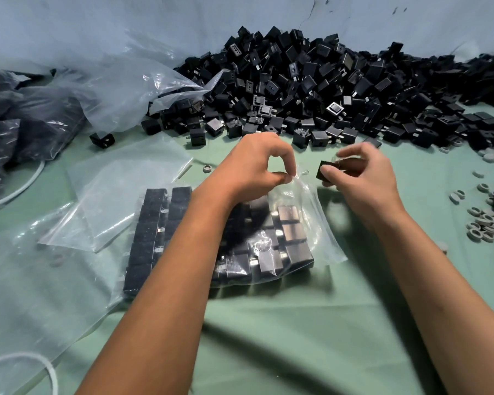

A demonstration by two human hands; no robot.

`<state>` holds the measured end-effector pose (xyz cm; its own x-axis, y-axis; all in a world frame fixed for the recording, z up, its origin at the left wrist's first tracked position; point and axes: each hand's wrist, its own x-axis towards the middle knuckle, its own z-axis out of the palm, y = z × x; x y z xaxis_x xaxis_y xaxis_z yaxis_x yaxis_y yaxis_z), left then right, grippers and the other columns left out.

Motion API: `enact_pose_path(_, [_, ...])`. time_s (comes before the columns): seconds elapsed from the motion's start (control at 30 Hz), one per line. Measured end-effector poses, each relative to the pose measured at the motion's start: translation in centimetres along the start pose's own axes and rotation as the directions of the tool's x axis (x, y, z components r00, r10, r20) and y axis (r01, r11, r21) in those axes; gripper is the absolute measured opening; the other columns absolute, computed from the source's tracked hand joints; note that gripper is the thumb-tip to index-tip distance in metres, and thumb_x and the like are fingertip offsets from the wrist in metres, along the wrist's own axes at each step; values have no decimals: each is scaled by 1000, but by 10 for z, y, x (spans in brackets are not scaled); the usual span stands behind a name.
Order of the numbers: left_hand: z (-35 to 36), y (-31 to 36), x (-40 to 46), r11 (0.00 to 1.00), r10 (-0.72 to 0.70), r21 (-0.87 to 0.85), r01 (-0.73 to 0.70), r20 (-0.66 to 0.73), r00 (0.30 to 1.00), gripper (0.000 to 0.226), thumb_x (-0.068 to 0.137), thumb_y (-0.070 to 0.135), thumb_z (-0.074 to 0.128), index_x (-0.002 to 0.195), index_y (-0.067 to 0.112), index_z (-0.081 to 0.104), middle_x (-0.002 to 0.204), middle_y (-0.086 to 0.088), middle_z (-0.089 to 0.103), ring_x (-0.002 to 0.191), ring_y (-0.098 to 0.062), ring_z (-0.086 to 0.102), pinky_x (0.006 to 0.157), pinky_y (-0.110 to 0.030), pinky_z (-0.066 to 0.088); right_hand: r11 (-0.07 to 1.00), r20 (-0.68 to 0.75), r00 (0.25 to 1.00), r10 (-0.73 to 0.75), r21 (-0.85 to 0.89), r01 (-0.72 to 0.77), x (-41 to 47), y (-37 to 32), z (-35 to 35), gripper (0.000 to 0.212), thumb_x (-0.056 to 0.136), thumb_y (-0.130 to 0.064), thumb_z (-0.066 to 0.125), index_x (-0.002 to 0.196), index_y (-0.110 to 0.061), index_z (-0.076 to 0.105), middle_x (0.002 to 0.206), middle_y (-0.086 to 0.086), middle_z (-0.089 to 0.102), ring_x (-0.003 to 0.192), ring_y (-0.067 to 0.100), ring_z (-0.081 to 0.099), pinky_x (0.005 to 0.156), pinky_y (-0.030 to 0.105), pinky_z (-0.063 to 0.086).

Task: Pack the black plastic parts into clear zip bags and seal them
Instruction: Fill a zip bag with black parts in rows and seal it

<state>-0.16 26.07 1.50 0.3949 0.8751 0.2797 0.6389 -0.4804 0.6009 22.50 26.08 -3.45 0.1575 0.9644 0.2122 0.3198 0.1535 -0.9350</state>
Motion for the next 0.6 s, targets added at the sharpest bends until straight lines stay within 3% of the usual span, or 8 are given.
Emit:
enact_pose_path(0.07, [0, 0, 0, 1000, 9, -3, -9, -22, 1000, 12, 82, 16, 83, 86, 26, 77, 103, 6, 67, 102, -10, 61, 93, -32, 50, 994, 130, 991, -31, 105, 17, -14, 3, -6, 18, 89, -16, 79, 105, -22, 73, 91, 9, 78, 78, 22, 75, 77, 36, 60])
enact_pose_path(0.17, [1, 2, 1, 999, 34, -19, -35, -62, 997, 13, 82, 14, 84, 86, 25, 78, 101, 7, 67, 99, -9, 62, 88, -27, 49, 988, 305, 947, -98, 145, 56, -24, 4, -6, 24, 92, -18, 77, 115, -22, 76, 93, 14, 77, 81, 17, 71, 79, 31, 58])
enact_pose_path(0.37, [6, 4, 4, 997, 71, 18, -69, -104, 992, 12, 81, 12, 85, 87, 21, 79, 99, 6, 67, 97, -10, 61, 86, -29, 49, 975, 297, 929, -220, 59, 212, -27, -3, 2, 15, 88, -18, 83, 101, -15, 75, 90, 4, 78, 82, 33, 74, 78, 48, 62])
enact_pose_path(0.6, [7, 6, 4, 996, 81, 33, -78, -107, 991, 11, 82, 12, 84, 87, 21, 79, 100, 5, 67, 98, -12, 61, 87, -33, 50, 967, 272, 936, -225, -56, 249, -27, -3, 14, 2, 90, -20, 80, 91, -22, 81, 79, -1, 69, 70, 29, 62, 62, 38, 52])
